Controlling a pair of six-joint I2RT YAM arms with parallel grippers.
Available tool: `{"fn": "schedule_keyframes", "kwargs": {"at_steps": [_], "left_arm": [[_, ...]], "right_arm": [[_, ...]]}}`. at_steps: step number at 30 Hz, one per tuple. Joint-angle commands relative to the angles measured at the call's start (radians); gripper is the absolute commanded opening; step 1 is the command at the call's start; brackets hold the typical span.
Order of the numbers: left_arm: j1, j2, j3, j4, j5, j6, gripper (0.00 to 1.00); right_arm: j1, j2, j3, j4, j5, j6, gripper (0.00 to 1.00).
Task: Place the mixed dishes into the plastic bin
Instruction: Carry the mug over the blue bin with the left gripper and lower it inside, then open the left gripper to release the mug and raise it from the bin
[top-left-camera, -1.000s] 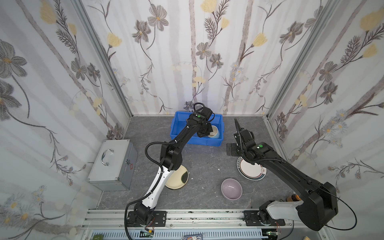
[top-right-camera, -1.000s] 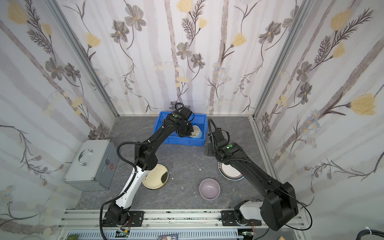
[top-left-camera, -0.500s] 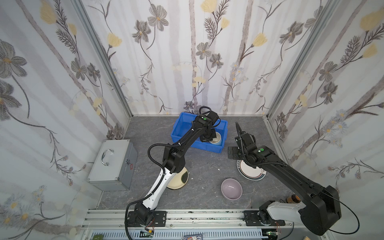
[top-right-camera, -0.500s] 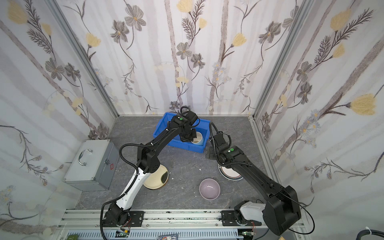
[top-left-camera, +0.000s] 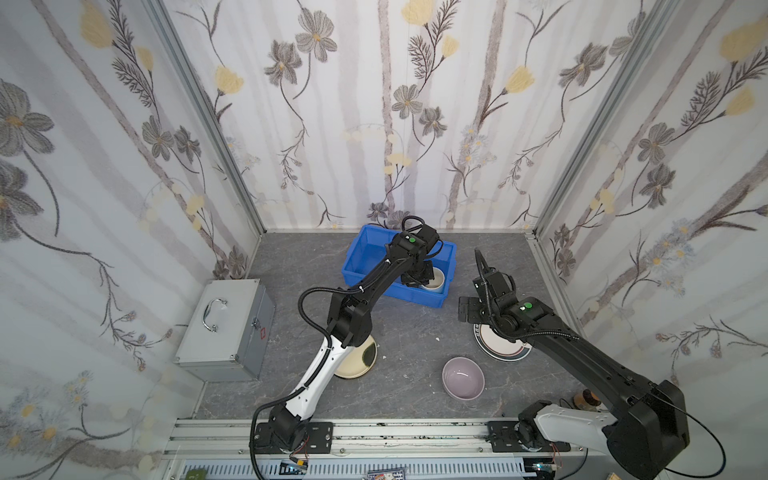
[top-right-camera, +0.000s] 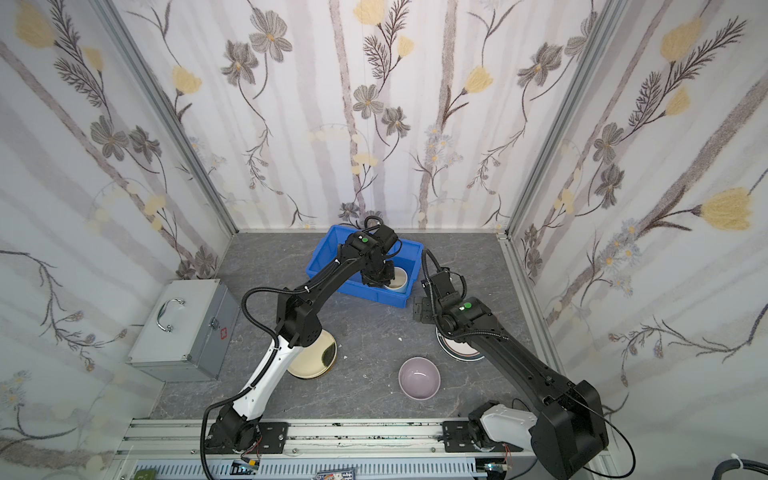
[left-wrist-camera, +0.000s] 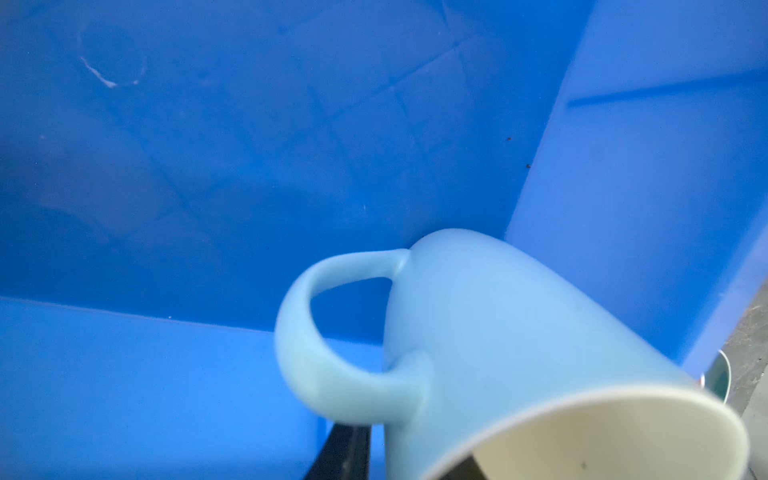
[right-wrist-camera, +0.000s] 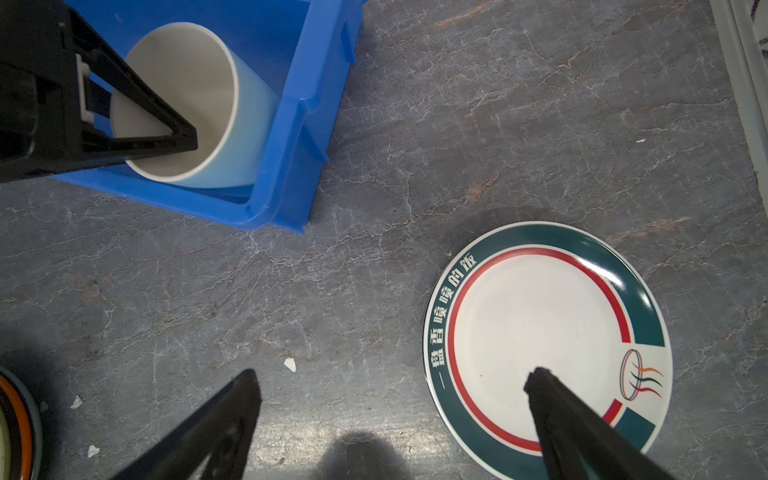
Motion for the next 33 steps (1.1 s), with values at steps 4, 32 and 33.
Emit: {"fn": "schedule_keyframes", "kwargs": {"at_steps": [4, 32, 33], "left_arm": [[-0.003, -0.01, 0.008, -0.02, -0.022, 0.01, 0.41], [0.334, -0.227, -0.067, -0.098, -0.252, 0.296, 0.7], [0.352, -0.222, -0.067, -0.088, -0.262, 0.316, 0.7]], "right_arm": [[0.0, -0.01, -0.001, 0.017, -0.004, 0.026, 1.0], [-0.025, 0.278, 0.342, -0.03, 0.013, -0.052, 1.0], [-0.032, 0.308, 0.38, -0.033, 0.003, -0.049, 0.99]]}}
